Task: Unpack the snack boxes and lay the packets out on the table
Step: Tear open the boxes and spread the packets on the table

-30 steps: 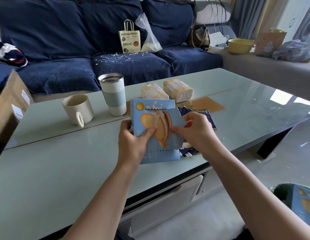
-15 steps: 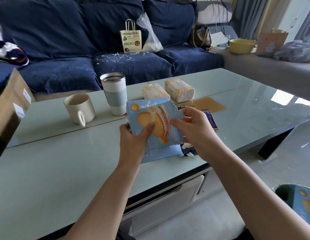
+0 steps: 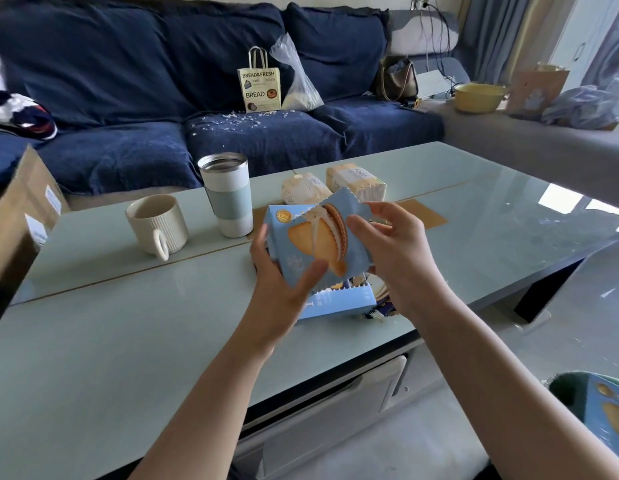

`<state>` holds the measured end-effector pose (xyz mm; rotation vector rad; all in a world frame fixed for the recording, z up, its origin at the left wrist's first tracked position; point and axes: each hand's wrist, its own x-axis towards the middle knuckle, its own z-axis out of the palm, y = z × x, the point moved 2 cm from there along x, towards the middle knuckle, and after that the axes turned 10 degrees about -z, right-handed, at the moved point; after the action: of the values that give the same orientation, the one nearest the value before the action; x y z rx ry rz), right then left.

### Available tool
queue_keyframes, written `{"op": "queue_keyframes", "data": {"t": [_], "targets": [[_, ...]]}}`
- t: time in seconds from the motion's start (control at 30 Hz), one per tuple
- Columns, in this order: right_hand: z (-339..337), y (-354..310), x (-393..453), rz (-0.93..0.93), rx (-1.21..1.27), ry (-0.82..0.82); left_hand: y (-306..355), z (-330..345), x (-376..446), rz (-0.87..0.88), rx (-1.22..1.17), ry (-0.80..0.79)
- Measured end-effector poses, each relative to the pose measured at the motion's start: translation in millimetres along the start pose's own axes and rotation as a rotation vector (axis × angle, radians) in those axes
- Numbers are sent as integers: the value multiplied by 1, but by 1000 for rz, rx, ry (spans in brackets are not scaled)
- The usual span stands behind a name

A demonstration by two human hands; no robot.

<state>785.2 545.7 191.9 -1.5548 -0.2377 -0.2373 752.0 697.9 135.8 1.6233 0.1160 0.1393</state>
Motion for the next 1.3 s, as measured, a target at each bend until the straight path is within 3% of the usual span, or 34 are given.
{"op": "queue_keyframes", "data": {"t": [0.1, 0.37, 0.57, 0.73, 0.97, 1.1, 1.3], "targets": [[-1, -1, 4, -16, -28, 24, -6, -2, 7, 75, 88, -72], [17, -15, -1, -76, -112, -121, -11, 1, 14, 136, 377, 175], [31, -28, -8, -42, 48, -270, -10, -6, 17, 126, 228, 174], [28, -28, -2, 6, 88, -260, -5, -9, 8, 83, 60, 140], [12, -9, 8, 10, -182, -123, 3, -17, 1, -101, -123, 159], [10, 8, 12, 44, -316, -109, 4, -21, 0, -118, -190, 165], [16, 13, 12, -77, -608, -167, 2, -26, 1, -183, -272, 170]]}}
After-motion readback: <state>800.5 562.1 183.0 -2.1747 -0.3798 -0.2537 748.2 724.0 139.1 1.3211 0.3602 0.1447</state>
